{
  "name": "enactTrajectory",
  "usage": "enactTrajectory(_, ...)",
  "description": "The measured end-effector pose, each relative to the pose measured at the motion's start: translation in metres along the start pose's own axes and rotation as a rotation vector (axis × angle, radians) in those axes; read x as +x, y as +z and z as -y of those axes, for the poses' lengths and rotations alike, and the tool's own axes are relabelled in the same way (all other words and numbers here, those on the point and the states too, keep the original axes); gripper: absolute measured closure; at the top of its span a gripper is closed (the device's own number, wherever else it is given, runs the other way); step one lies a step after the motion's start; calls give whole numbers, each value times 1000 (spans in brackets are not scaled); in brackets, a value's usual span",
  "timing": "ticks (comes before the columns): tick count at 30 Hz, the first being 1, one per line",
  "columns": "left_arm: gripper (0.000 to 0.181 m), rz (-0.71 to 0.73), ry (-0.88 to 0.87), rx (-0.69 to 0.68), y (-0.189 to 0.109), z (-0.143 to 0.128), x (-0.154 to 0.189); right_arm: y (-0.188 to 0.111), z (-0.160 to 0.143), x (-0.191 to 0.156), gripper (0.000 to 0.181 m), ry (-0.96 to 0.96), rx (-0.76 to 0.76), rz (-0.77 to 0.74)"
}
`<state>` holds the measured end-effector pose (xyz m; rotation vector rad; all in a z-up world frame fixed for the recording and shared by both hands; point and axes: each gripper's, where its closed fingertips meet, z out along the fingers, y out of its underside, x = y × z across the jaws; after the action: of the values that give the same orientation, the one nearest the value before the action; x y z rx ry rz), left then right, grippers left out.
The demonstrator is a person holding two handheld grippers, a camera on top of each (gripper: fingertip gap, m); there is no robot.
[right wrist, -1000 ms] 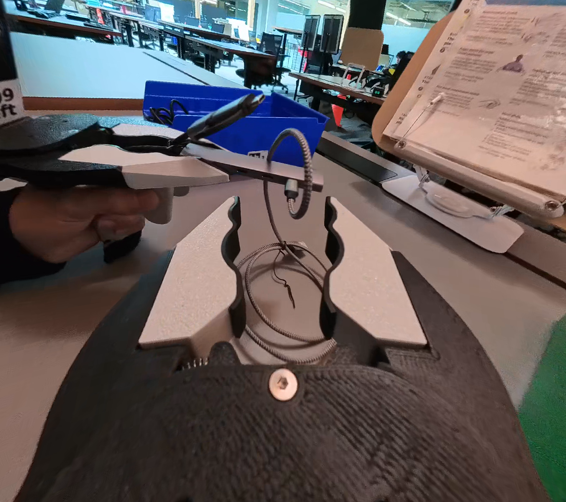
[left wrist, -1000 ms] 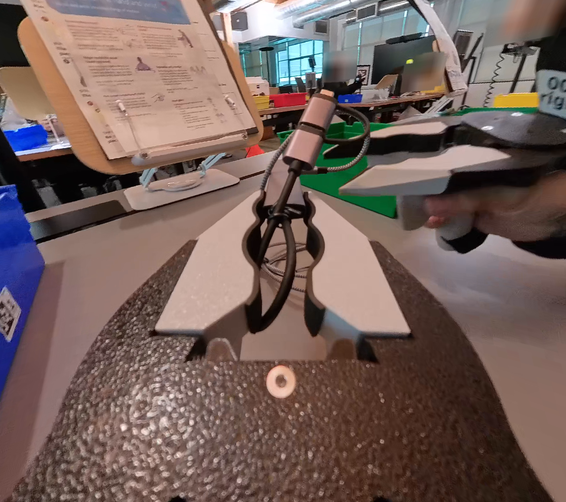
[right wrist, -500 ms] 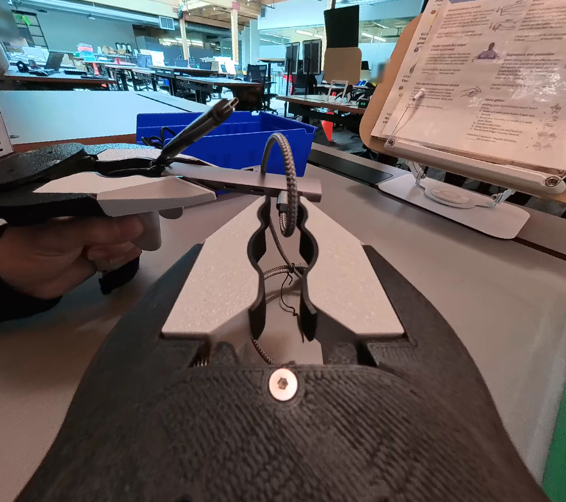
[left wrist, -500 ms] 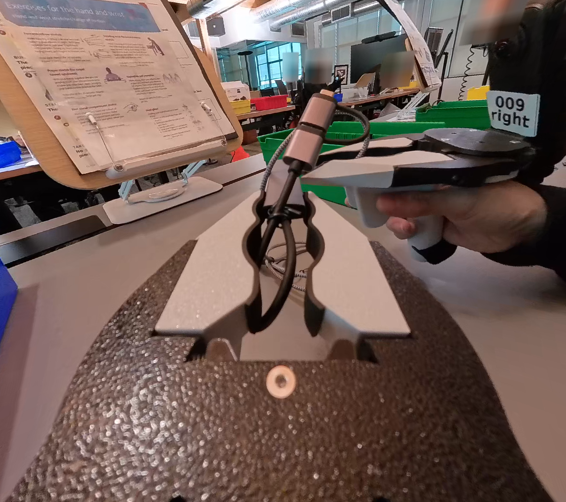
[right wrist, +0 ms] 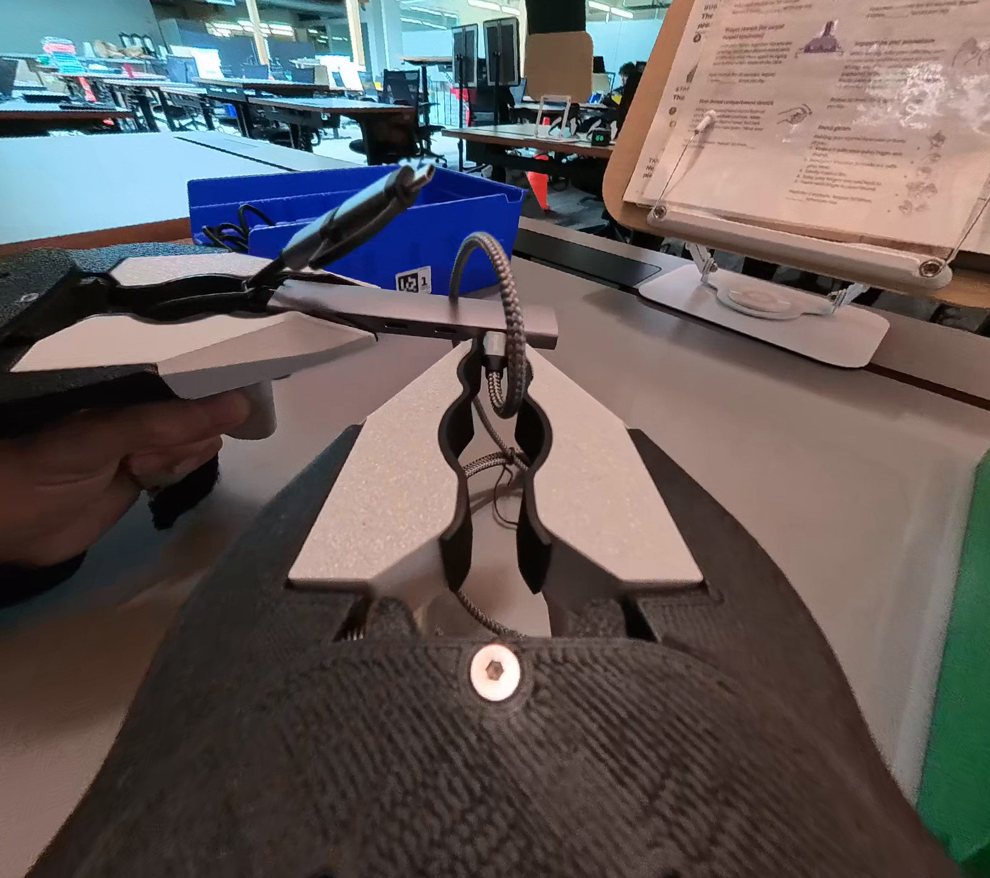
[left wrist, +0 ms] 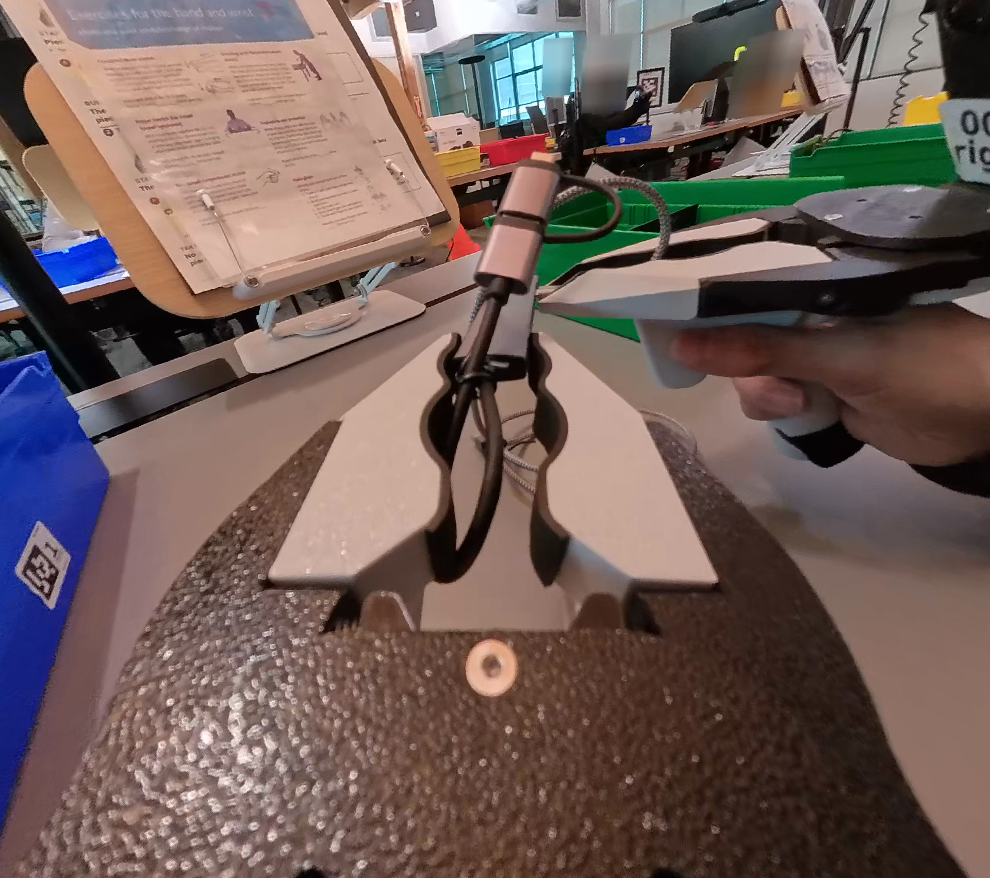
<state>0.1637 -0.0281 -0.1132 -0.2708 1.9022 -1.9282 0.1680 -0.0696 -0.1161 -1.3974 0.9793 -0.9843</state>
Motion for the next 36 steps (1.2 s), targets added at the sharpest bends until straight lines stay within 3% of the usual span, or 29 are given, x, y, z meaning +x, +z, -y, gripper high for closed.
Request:
enactTrajectory(2, 158, 5, 6, -7, 0, -1, 0, -1, -1, 0, 173, 26, -14, 18)
enactTrajectory(3, 159, 77, -11, -14, -1, -2, -12, -3, -1, -2, 173, 27, -26, 52)
enactTrajectory(4, 160, 252, 2, -25, -10, -6, -46, -8, -1, -4, 172, 27, -37, 70)
enactTrajectory(5, 159, 298, -84, -13, -20, -6, -71, -13, 0, -4, 173, 16, -44, 75)
enactTrajectory(6, 159, 269, -203, 21, -28, -3, -87, -18, 0, -5, 173, 3, -65, 86)
enactTrajectory(8, 160, 202, -213, 106, -40, 13, -94, -25, 11, 6, 173, -25, -27, 39)
enactTrajectory(12, 160, -84, -127, 101, -26, 18, -43, -32, 52, 14, 173, 52, 117, 59)
enactTrajectory(14, 160, -310, -115, 71, -22, 15, -4, -38, 69, 20, 173, 56, 148, 56)
enactTrajectory(19, 160, -661, -73, 81, -37, 22, 58, -69, 108, 52, 173, 46, 247, -15)
enactTrajectory(22, 160, -876, -158, 147, -57, 35, 80, -94, 132, 69, 173, 90, 310, -22)
enactTrajectory(29, 159, -812, -176, 128, -49, 19, 71, -169, 188, 122, 173, 7, 443, -229)
enactTrajectory(36, 160, -824, -252, 190, -53, 26, 64, -183, 220, 189, 173, -39, 377, -378)
